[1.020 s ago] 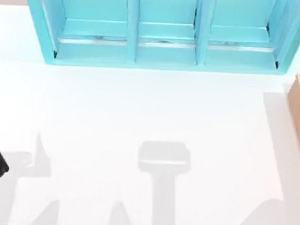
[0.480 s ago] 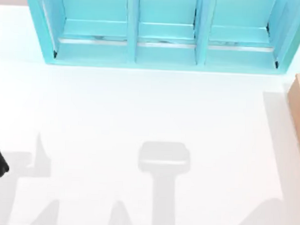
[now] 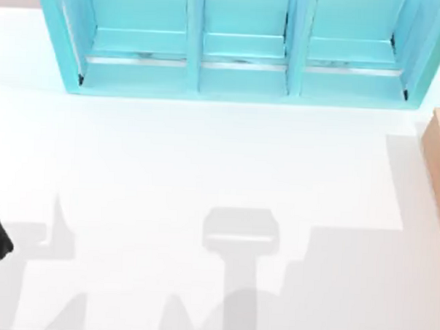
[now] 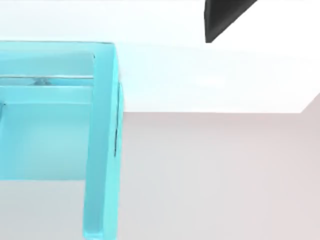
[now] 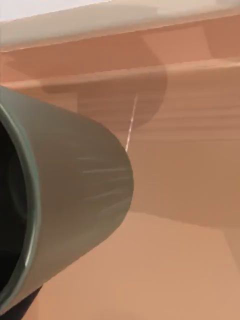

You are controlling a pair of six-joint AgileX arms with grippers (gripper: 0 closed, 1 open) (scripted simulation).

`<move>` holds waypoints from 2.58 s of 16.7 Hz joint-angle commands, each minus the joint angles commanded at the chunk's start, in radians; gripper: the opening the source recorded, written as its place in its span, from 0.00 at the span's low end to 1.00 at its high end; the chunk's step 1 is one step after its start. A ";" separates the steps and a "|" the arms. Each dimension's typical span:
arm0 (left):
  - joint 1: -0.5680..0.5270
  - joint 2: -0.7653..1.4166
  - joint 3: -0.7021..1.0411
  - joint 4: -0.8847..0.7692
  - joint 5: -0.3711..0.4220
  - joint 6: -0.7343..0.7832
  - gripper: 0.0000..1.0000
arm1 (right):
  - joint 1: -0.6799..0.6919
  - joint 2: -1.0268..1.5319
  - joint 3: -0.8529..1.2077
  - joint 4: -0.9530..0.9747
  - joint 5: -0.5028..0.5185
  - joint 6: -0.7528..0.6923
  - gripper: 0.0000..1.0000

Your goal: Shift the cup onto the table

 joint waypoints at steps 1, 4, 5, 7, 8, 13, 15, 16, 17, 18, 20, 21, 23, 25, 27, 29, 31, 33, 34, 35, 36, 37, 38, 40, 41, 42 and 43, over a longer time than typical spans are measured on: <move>0.000 0.000 0.000 0.000 0.000 0.000 1.00 | 0.037 -0.021 0.019 -0.044 0.000 0.039 0.00; 0.000 0.000 0.000 0.000 0.000 0.000 1.00 | 0.108 -0.066 0.056 -0.119 -0.001 0.110 0.00; 0.000 0.000 0.000 0.000 0.000 0.000 1.00 | 0.113 -0.070 0.059 -0.124 -0.001 0.115 0.00; 0.000 0.000 0.000 0.000 0.000 0.000 1.00 | 0.113 -0.070 0.059 -0.124 -0.001 0.115 0.00; 0.000 0.000 0.000 0.000 0.000 0.000 1.00 | 0.108 -0.066 0.055 -0.122 -0.003 0.115 0.00; 0.000 0.000 0.000 0.000 0.000 0.000 1.00 | 0.209 -0.053 0.075 -0.121 0.004 0.193 0.00; 0.000 0.000 0.000 0.000 0.000 0.000 1.00 | 0.311 -0.036 0.097 -0.121 0.010 0.274 0.00; 0.000 0.000 0.000 0.000 0.000 0.000 1.00 | 0.372 -0.026 0.109 -0.121 0.013 0.323 0.00; 0.000 0.000 0.000 0.000 0.000 0.000 1.00 | 0.439 -0.015 0.121 -0.121 0.015 0.378 0.00; 0.000 0.000 0.000 0.000 0.000 0.000 1.00 | 0.505 -0.003 0.134 -0.120 0.017 0.435 0.00; 0.000 0.000 0.000 0.000 0.000 0.000 1.00 | 0.618 0.021 0.158 -0.120 0.020 0.540 0.00; 0.000 0.000 0.000 0.000 0.000 0.000 1.00 | 0.665 0.033 0.170 -0.119 0.021 0.591 0.00; 0.000 0.000 0.000 0.000 0.000 0.000 1.00 | 0.747 0.056 0.190 -0.119 0.021 0.684 0.00; 0.000 0.000 0.000 0.000 0.000 0.000 1.00 | 0.806 0.075 0.207 -0.119 0.019 0.761 0.00; 0.000 0.000 0.000 0.000 0.000 0.000 1.00 | 0.844 0.090 0.218 -0.119 0.017 0.818 0.00; 0.000 0.000 0.000 0.000 0.000 0.000 1.00 | 0.863 0.099 0.226 -0.120 0.014 0.855 0.00; 0.000 0.000 0.000 0.000 0.000 0.000 1.00 | 0.871 0.105 0.231 -0.122 0.012 0.874 0.00; 0.000 0.000 0.000 0.000 0.000 0.000 1.00 | 0.872 0.107 0.232 -0.123 0.012 0.876 0.00; 0.000 0.000 0.000 0.000 0.000 0.000 1.00 | 0.872 0.107 0.232 -0.123 0.012 0.876 0.00; 0.000 0.000 0.000 0.000 0.000 0.000 1.00 | 0.872 0.107 0.232 -0.123 0.012 0.876 0.00; 0.000 0.000 0.000 0.000 0.000 0.000 1.00 | 0.867 0.103 0.228 -0.122 0.011 0.877 0.00; 0.000 0.000 0.000 0.000 0.000 0.000 1.00 | 0.867 0.104 0.225 -0.119 0.011 0.877 0.00; 0.000 0.000 0.000 0.000 0.000 0.000 1.00 | 0.868 0.107 0.215 -0.106 0.011 0.879 0.00; 0.000 0.000 0.000 0.000 0.000 0.000 1.00 | 0.875 0.120 0.178 -0.051 0.012 0.882 0.00; 0.000 0.000 0.000 0.000 0.000 0.000 1.00 | 0.879 0.129 0.154 -0.018 0.012 0.885 0.00; 0.000 0.000 0.000 0.000 0.000 0.000 1.00 | 0.883 0.139 0.128 0.016 0.012 0.889 0.00; 0.000 0.000 0.000 0.000 0.000 0.000 1.00 | 0.886 0.149 0.102 0.051 0.012 0.893 0.00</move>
